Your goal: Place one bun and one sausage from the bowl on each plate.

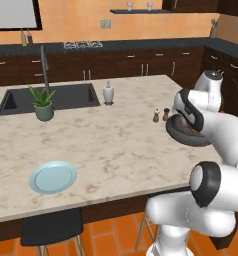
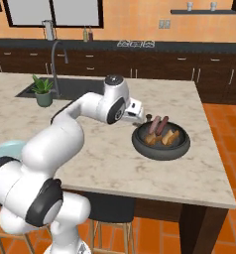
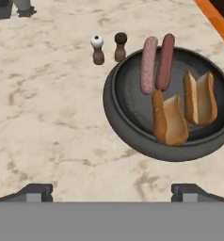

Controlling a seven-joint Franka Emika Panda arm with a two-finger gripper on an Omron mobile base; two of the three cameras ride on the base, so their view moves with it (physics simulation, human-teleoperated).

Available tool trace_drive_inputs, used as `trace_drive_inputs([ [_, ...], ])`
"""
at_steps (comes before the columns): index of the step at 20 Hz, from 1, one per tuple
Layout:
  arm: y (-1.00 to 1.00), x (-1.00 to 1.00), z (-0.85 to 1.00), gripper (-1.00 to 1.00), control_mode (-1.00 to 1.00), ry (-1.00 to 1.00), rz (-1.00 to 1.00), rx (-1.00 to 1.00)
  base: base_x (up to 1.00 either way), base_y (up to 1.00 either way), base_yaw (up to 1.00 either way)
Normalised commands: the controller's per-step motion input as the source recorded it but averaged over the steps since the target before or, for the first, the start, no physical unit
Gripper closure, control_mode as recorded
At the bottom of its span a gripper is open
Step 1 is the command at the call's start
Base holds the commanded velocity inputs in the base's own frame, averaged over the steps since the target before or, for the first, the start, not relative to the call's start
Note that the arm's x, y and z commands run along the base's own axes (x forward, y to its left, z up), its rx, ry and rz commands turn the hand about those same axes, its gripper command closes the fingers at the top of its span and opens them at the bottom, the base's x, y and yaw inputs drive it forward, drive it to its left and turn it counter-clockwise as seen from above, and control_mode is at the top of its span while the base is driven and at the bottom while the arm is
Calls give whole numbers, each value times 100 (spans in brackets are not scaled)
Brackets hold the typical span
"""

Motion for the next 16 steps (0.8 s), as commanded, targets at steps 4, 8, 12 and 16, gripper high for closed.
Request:
trace_drive_inputs([
  [4, -58, 100, -20, -100, -100, 0, 0, 0, 0, 0, 0],
  [8, -56, 94, -29, -100, -100, 0, 0, 0, 0, 0, 0],
  [12, -44, 64, -29, -100, -100, 0, 0, 0, 0, 0, 0],
  [16, -30, 39, -39, -100, -100, 0, 0, 0, 0, 0, 0],
])
